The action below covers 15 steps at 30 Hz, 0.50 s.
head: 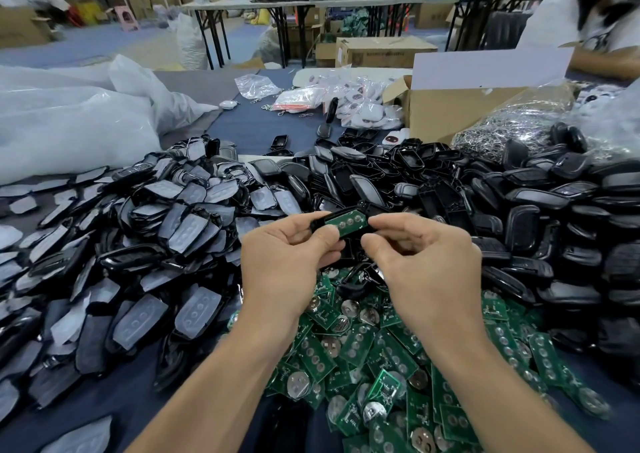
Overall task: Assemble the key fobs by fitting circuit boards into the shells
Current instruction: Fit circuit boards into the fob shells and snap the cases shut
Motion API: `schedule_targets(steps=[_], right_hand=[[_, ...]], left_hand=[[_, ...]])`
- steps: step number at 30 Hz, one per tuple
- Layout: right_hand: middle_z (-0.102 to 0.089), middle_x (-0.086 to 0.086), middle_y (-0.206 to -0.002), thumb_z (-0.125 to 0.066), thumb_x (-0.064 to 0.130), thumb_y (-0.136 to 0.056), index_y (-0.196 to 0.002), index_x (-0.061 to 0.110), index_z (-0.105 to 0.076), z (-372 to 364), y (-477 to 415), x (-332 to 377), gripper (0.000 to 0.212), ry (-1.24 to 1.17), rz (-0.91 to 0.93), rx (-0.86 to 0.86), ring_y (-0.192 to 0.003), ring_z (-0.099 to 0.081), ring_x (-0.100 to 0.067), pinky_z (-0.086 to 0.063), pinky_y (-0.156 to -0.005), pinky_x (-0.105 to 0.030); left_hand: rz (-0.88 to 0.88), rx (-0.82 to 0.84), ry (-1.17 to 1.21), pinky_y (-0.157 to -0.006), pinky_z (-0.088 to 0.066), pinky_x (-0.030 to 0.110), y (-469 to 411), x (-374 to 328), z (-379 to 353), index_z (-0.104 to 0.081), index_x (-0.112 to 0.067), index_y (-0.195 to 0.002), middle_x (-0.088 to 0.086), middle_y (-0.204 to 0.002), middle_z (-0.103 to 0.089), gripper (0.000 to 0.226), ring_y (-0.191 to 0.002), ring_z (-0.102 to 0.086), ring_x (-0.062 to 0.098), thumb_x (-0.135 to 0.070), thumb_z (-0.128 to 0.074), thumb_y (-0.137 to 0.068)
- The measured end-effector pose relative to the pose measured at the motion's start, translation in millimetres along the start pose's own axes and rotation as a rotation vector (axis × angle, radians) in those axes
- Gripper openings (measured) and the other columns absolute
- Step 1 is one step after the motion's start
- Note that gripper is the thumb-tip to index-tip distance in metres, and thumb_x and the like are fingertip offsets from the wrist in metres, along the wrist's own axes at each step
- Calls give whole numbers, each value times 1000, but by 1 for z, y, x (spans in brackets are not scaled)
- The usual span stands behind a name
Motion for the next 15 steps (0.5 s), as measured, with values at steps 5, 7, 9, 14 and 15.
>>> schedule_targets(steps=[5, 7, 9, 14, 15], right_hand=[[-73, 31, -78, -86, 19, -81, -90, 39, -79, -3, 1, -4, 23, -48, -24, 18, -75, -71, 10, -51, -71, -4], [-74, 28, -75, -85, 19, -82, -82, 43, -75, -4, 2, -5, 26, -81, -31, 27, -73, -72, 5, -56, -70, -10], [-76, 20, -73, -85, 20, -82, -80, 37, -77, -5, 1, -11, 19, -138, -76, 18, -69, -74, -2, -61, -68, -21], [-76, 7, -69, -86, 19, -79, -81, 32, -79, -8, 1, -19, 15, -209, -133, 17, -59, -71, -14, -63, -63, -41], [-75, 7, -68, -86, 21, -79, -81, 32, -78, -9, 0, -19, 14, -200, -129, 22, -58, -69, -14, -61, -62, -42]], left_hand=[[-22, 30, 17, -66, -61, 22, 1, -2, -3, -84, -24, -78, 8, -84, -81, 28, -76, -80, 24, 3, -81, -83], [-22, 24, 19, -65, -61, 22, 1, -1, -2, -84, -23, -78, 9, -83, -81, 27, -75, -80, 23, 4, -81, -83], [-21, 22, 13, -66, -62, 23, 1, 0, -2, -83, -22, -79, 8, -83, -81, 26, -75, -80, 23, 3, -81, -83], [-28, -18, 4, -65, -61, 22, 0, 1, 1, -81, -20, -86, 6, -83, -81, 22, -77, -80, 22, 2, -80, -85], [-22, -14, 7, -65, -61, 22, 0, 2, 0, -81, -19, -87, 6, -83, -81, 21, -77, -80, 22, 2, -80, -86]])
Point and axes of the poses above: each hand's wrist, its own y-axis away from the middle knuckle, its own z-axis out of the back of the hand, x = y × z, the point moved 9 cm from there along -y, towards the middle knuckle
